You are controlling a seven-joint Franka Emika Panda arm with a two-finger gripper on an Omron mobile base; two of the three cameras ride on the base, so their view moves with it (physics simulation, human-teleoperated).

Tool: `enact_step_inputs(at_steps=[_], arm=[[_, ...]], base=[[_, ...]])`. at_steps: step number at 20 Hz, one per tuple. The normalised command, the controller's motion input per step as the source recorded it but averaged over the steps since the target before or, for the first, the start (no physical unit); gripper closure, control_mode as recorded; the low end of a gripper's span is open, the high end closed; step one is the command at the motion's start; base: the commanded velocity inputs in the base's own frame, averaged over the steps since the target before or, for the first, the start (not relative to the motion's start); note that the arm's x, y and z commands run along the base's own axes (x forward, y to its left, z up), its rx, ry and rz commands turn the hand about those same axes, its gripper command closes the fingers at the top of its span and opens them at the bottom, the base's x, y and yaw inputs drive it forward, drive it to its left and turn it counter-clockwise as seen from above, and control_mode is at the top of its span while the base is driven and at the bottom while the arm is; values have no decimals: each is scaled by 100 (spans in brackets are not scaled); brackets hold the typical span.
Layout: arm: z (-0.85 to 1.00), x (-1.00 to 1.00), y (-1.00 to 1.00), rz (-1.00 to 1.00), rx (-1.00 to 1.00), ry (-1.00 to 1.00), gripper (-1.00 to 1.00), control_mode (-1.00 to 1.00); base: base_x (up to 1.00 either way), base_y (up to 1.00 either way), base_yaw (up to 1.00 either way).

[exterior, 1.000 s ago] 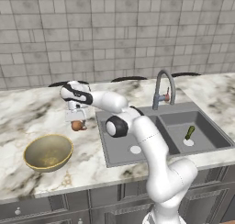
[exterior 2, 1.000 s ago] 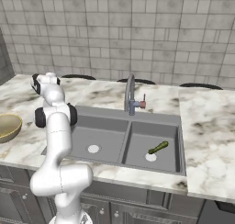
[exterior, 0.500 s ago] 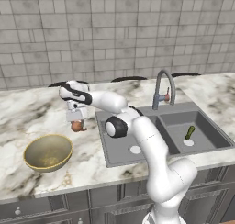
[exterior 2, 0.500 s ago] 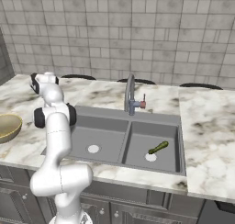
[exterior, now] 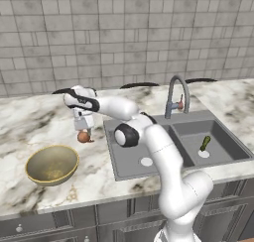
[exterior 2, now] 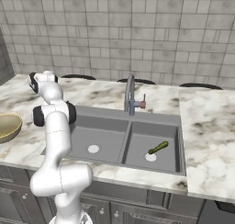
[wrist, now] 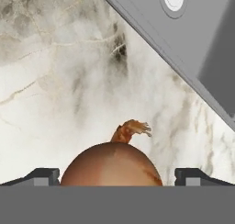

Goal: Remove the squash and onion from the sink. Then move the bowl and cup from the counter to the sink for washing.

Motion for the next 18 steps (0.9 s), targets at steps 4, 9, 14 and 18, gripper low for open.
enact_step_inputs(at_steps=[4, 9, 14, 18], arm=[[10, -15, -23, -8, -1, -18, -100, -100], [13, -17, -22, -4, 0, -24, -100, -100], [15, -20, -21, 0, 0, -29, -100, -100], [11, -29, -27, 0, 0, -31, -100, -100]], base=[[0, 0, 0], [0, 0, 0], [0, 0, 0], [0, 0, 0]])
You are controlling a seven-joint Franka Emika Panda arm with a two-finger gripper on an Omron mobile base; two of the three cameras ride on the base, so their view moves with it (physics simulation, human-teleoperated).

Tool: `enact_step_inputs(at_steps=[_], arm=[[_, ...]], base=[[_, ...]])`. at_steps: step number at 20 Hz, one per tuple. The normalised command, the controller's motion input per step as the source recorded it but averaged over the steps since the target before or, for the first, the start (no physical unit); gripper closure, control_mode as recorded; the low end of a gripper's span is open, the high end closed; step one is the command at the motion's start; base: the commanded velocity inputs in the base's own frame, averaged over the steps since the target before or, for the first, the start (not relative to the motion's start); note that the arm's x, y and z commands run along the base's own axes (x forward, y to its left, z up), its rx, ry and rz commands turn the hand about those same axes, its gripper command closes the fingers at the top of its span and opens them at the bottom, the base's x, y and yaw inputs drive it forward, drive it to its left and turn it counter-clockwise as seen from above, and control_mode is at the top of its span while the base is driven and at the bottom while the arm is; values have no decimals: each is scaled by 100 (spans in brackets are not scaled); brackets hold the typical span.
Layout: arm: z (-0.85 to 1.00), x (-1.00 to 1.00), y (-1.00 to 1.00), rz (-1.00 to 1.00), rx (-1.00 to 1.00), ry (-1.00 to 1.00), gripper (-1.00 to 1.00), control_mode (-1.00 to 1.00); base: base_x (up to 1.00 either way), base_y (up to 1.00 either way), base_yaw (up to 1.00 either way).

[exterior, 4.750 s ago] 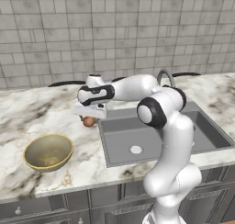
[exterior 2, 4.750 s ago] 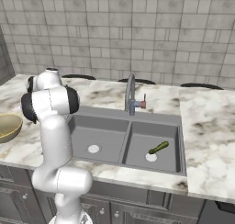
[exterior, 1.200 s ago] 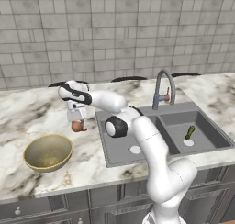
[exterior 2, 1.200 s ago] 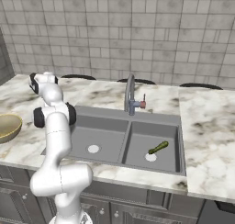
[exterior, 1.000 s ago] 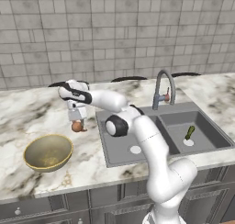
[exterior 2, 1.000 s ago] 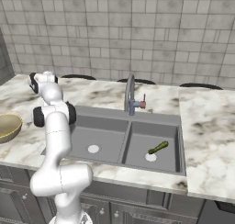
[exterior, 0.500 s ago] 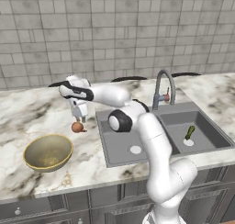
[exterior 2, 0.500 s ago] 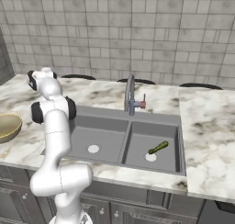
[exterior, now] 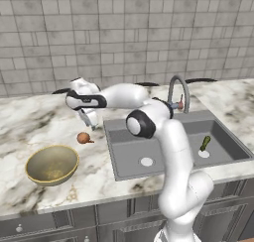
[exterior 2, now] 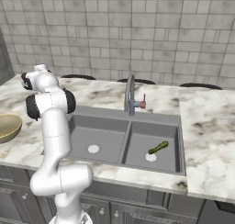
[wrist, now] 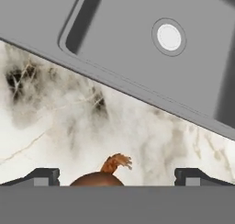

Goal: Remove the squash and onion from the sink. Then move the bowl and cup from the counter to the sink for washing.

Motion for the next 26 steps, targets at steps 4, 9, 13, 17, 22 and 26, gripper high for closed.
enact_step_inputs(at_steps=[4, 9, 13, 17, 22, 26], arm=[[8, -32, -24, 0, 0, -33, -100, -100], [9, -32, -24, 0, 1, -26, -100, -100], [23, -21, -27, 0, 8, -2, -100, -100], [29, -16, -27, 0, 11, 3, -100, -100], [27, -20, -27, 0, 8, 3, -100, -100], [21, -29, -22, 4, 1, 0, -100, -100]], base=[[0, 0, 0], [0, 0, 0], [0, 0, 0], [0, 0, 0], [0, 0, 0], [0, 0, 0]])
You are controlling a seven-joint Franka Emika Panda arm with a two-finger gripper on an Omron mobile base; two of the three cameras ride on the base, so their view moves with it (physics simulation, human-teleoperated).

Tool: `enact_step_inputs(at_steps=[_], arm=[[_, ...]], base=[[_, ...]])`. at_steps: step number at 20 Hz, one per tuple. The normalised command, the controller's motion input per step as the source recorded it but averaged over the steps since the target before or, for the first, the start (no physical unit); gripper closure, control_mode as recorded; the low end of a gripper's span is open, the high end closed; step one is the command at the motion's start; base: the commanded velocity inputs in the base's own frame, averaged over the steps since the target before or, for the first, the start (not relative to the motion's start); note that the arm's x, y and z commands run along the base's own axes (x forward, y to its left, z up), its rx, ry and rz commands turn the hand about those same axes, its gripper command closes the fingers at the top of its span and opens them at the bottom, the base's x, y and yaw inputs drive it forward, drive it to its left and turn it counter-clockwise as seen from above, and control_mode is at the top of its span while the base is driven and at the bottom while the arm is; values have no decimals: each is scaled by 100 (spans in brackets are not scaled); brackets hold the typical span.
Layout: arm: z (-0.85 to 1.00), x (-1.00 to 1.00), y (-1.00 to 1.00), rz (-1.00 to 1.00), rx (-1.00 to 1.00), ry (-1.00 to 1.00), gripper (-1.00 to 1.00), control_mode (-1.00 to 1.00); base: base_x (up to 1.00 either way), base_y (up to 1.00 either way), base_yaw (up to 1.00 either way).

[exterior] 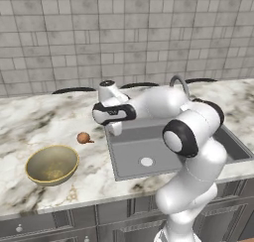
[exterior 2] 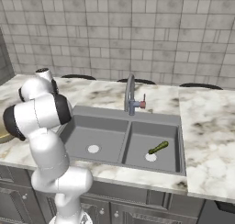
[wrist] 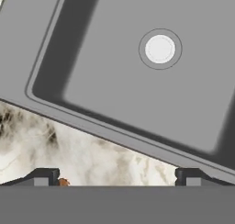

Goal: Remove the squash and onion from the sink. Then move the bowl and cup from the counter to the sink for washing.

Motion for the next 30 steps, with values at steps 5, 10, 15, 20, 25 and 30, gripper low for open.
enact_step_inputs(at_steps=[5, 10, 15, 20, 25, 30], arm=[[14, -34, -23, 12, 0, -1, -100, -100], [9, -32, -26, 19, 0, -2, -100, -100], [7, -31, -30, 21, 3, 0, -100, -100], [5, -30, -29, 19, 2, 0, -100, -100], [1, -29, -29, 13, 0, 0, -100, -100], [1, -23, -32, 11, 0, 0, -100, -100]], base=[[0, 0, 0], [0, 0, 0], [0, 0, 0], [0, 0, 0], [0, 0, 0], [0, 0, 0]])
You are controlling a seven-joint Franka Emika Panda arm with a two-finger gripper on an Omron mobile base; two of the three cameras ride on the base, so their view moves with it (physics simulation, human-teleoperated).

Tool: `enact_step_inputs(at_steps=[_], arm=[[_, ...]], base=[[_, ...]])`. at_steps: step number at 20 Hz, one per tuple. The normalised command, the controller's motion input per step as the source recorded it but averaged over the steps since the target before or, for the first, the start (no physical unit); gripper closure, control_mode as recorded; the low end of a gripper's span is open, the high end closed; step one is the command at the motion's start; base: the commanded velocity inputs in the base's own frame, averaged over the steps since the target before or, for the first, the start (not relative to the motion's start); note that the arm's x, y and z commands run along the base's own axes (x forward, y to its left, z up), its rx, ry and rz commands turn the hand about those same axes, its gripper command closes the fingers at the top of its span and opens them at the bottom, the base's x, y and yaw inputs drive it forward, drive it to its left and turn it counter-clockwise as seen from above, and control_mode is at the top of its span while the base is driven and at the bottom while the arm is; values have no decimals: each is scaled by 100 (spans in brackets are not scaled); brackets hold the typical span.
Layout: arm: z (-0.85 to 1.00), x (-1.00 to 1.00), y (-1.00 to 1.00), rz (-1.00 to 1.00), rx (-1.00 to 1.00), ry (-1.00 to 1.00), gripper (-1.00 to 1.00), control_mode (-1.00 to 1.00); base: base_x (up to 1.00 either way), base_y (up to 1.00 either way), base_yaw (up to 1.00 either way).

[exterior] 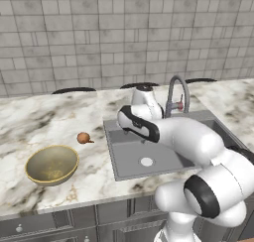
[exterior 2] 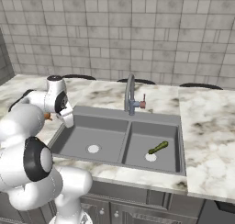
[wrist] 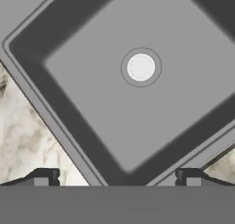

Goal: Remove the squash and onion from the sink. Then move the bowl and cup from the counter to the sink for washing.

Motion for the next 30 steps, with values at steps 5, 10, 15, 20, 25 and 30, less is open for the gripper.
enact_step_inputs(at_steps=[5, 10, 15, 20, 25, 30], arm=[[1, -15, -38, 8, 0, 0, -100, -100], [1, -24, -39, 12, 0, -1, -100, -100], [0, -21, -42, 10, 0, -5, -100, -100], [0, -16, -43, 10, 0, -1, -100, -100], [0, -13, -43, 12, 0, 0, -100, -100], [0, -11, -44, 15, 0, 0, -100, -100]], base=[[0, 0, 0], [0, 0, 0], [0, 0, 0], [0, 0, 0], [0, 0, 0], [0, 0, 0]])
